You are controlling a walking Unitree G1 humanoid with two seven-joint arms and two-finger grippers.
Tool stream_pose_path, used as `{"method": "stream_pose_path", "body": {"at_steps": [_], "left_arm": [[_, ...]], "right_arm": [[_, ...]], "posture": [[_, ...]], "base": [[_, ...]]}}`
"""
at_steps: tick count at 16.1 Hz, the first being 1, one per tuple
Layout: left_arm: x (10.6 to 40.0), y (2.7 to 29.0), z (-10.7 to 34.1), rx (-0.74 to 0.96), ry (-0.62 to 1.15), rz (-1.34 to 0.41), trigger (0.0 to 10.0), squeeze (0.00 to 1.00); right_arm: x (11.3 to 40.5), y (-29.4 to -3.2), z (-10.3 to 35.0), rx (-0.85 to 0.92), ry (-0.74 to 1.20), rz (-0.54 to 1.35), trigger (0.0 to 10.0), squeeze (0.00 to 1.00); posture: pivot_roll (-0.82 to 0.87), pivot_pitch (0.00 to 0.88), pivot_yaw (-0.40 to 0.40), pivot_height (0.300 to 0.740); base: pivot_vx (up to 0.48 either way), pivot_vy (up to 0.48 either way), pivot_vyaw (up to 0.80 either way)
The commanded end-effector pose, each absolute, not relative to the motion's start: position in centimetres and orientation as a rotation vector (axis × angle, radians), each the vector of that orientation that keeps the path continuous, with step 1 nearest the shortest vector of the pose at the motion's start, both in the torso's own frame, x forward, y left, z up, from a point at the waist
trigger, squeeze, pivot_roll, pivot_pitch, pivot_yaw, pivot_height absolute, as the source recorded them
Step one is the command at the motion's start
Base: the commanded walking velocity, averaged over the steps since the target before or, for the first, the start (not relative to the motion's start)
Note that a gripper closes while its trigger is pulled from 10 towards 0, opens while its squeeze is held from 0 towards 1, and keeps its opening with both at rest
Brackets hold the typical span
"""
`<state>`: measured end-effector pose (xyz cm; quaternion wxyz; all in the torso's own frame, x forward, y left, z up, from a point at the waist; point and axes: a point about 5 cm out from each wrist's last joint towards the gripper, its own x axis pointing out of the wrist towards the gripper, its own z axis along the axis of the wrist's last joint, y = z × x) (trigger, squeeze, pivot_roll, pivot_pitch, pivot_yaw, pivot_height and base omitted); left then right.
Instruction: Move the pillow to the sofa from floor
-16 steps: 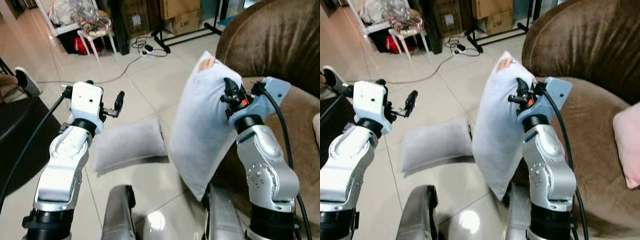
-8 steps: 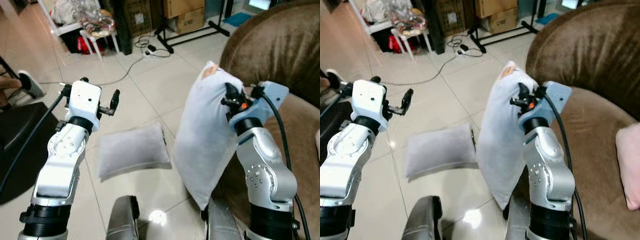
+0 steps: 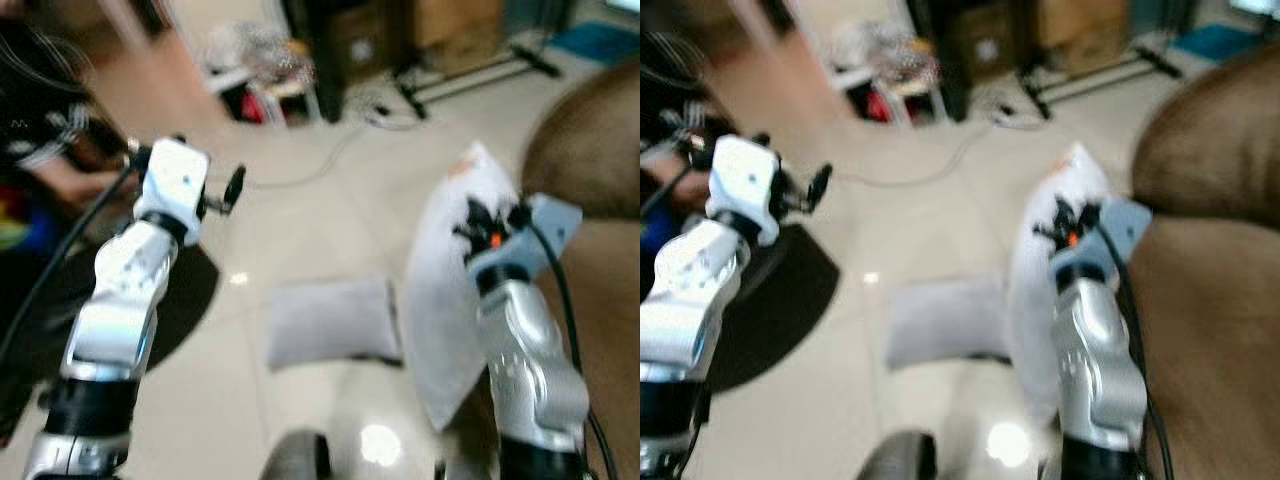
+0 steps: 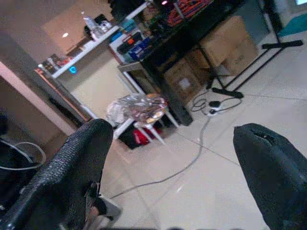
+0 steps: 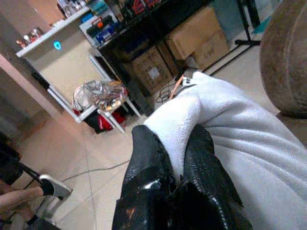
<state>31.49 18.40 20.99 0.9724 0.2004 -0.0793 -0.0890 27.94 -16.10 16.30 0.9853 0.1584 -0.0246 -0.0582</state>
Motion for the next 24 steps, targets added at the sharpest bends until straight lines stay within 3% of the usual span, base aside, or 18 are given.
{"method": "stream_pose_path", "body": {"at_steps": [1, 4, 8, 10, 14, 19, 24], "left_arm": [[31.7, 19.2, 20.5, 0.406, -0.129, -0.164, 10.0, 0.2], [31.2, 19.1, 19.7, 0.375, -0.124, -0.116, 10.0, 0.2], [28.7, 19.0, 18.2, 0.405, -0.116, -0.043, 10.0, 0.2], [28.1, 18.5, 18.1, 0.387, -0.122, -0.03, 10.0, 0.2], [27.6, 18.7, 18.1, 0.375, -0.123, 0.004, 10.0, 0.19], [27.9, 17.6, 17.6, 0.341, -0.121, -0.037, 10.0, 0.18], [28.2, 16.8, 17.2, 0.349, -0.113, -0.069, 10.0, 0.18]], "right_arm": [[27.9, -14.7, 17.8, 0.345, -0.129, -0.071, 10.0, 0.0], [28.3, -14.7, 17.9, 0.311, -0.117, -0.044, 10.0, 0.0], [29.9, -15.1, 18.0, 0.241, -0.068, 0.033, 10.0, 0.0], [30.4, -15.1, 17.9, 0.216, -0.058, 0.049, 10.0, 0.0], [30.6, -14.7, 17.4, 0.205, -0.04, 0.068, 10.0, 0.0], [29.7, -15.1, 16.0, 0.172, 0.025, 0.085, 10.0, 0.0], [29.3, -16.3, 15.4, 0.184, 0.046, 0.019, 10.0, 0.0]], "posture": [[-0.23, 0.0, 0.266, 0.725], [-0.19, 0.0, 0.168, 0.74], [-0.07, 0.0, -0.037, 0.74], [-0.04, 0.0, -0.081, 0.74], [-0.02, 0.0, -0.108, 0.74], [-0.08, 0.0, -0.066, 0.74], [-0.1, 0.0, -0.055, 0.74]], "base": [[0.0, 0.0, 0.0], [0.0, 0.0, 0.0], [0.0, 0.0, 0.0], [0.0, 0.0, 0.0], [0.0, 0.0, 0.0], [0.0, 0.0, 0.0], [0.0, 0.0, -0.8]]}}
